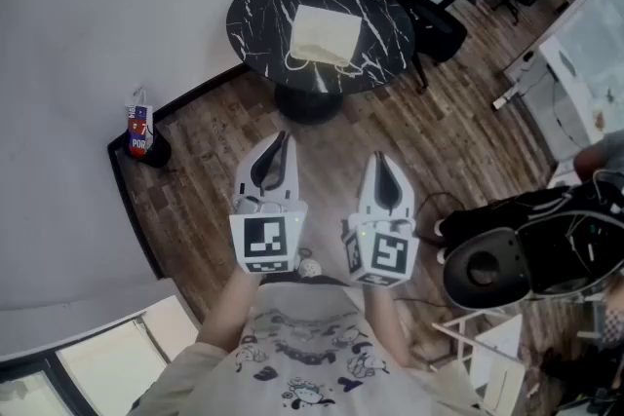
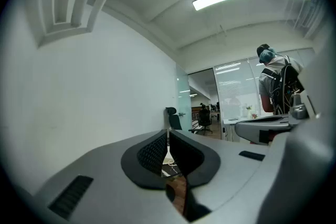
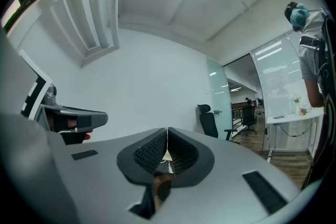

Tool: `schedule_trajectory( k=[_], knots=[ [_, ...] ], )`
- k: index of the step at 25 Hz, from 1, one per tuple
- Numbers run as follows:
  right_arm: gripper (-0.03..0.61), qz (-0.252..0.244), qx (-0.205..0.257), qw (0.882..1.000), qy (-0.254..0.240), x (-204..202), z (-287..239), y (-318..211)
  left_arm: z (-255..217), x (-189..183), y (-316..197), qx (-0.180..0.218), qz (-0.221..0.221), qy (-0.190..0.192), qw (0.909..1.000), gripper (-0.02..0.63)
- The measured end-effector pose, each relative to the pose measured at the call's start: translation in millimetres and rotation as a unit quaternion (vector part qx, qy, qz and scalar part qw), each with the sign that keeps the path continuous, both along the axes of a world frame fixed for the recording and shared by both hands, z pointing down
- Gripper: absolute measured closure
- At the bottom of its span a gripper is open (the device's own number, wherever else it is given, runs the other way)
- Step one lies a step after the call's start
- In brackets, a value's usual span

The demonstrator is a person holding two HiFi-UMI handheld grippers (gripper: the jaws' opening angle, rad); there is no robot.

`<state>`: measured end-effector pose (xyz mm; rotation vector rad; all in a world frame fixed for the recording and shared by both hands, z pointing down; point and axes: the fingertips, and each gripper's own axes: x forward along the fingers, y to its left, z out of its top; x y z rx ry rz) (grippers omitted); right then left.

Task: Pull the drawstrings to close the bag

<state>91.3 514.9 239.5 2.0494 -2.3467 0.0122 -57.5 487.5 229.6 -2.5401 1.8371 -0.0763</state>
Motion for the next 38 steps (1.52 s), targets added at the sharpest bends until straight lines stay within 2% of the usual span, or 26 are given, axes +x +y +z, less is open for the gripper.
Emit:
schedule_trajectory(
  k=[9,18,26,32,38],
  knots=[
    [0.558,-0.001,-0.003,1.000,0.005,10,8,0,9,7,1,-0.010,-0.005,-0.001,0.9999,0.563],
    [0.558,-0.017,-0.009,1.000,-0.018,25,17,-5,13,26,-1,-0.003,-0.013,-0.008,0.9999,0.563],
    [0.557,-0.035,-0.044,0.998,-0.015,31,40,-15,29,32,-3,-0.020,-0.029,-0.009,0.9993,0.563],
    [0.557,-0.042,-0.059,0.997,-0.023,28,52,-49,40,24,-36,-0.031,-0.044,-0.012,0.9985,0.563],
    [0.557,-0.036,-0.068,0.997,-0.020,19,59,-109,49,13,-97,-0.042,-0.038,-0.012,0.9983,0.563]
  ],
)
